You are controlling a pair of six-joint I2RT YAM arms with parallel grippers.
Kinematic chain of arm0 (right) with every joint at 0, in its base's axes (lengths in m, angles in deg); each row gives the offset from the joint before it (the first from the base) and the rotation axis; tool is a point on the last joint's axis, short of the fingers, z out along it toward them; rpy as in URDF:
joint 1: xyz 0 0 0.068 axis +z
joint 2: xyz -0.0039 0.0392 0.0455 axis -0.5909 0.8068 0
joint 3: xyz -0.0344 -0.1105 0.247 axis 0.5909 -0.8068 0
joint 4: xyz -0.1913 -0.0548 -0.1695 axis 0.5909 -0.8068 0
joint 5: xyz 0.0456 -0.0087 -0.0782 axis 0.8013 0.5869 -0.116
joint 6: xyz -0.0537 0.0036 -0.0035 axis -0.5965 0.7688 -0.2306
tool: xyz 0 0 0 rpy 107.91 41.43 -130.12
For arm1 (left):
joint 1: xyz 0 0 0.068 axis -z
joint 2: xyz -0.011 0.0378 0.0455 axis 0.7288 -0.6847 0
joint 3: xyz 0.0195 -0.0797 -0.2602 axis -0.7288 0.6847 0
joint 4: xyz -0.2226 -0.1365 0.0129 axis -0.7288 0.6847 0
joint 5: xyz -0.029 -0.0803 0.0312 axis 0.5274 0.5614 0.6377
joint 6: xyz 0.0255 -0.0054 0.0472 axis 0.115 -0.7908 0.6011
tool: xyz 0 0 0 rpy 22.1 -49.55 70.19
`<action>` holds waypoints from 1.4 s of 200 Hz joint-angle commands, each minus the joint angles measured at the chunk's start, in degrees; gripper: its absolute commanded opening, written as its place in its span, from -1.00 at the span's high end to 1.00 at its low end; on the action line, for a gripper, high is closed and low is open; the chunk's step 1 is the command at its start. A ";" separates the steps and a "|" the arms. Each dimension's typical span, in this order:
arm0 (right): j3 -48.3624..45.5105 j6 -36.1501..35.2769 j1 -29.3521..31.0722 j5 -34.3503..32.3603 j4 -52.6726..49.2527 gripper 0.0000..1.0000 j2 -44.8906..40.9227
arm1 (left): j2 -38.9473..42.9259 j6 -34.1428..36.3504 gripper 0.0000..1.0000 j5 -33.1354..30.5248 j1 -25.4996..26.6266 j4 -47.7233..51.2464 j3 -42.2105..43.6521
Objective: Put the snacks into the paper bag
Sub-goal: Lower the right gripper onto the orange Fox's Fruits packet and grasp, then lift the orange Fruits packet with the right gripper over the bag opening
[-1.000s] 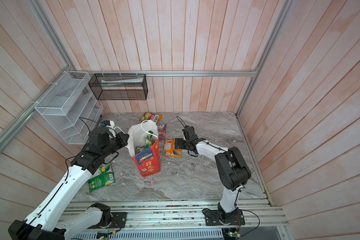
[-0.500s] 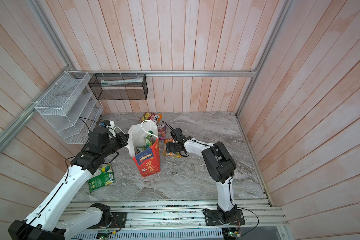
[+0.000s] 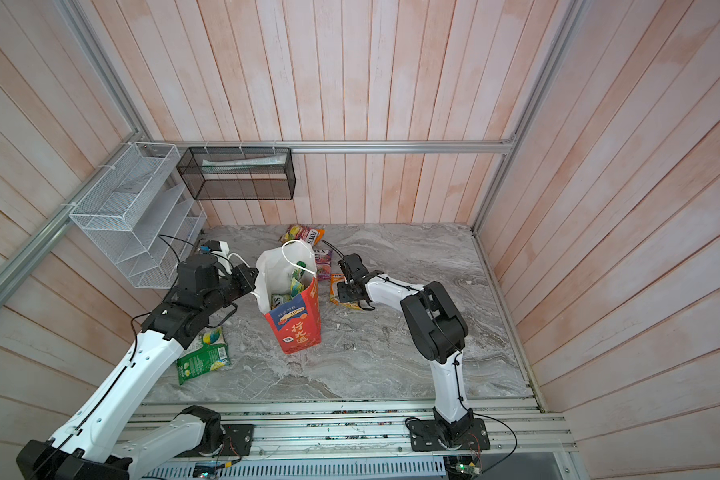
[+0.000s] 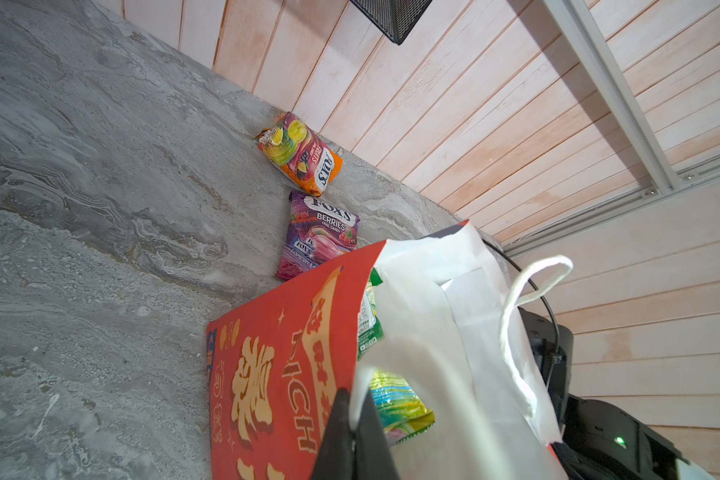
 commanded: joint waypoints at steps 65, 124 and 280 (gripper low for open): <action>-4.34 -0.51 0.29 0.32 -0.82 0.91 -7.80 | 0.00 0.56 1.00 0.88 0.47 -0.80 0.94; -8.32 0.32 0.06 -4.21 1.06 1.00 -18.03 | 0.19 0.56 1.00 1.08 0.73 -0.62 0.80; -1.03 -8.71 25.20 -16.96 15.70 1.00 -38.80 | -0.04 0.69 1.00 0.41 0.82 -0.71 0.76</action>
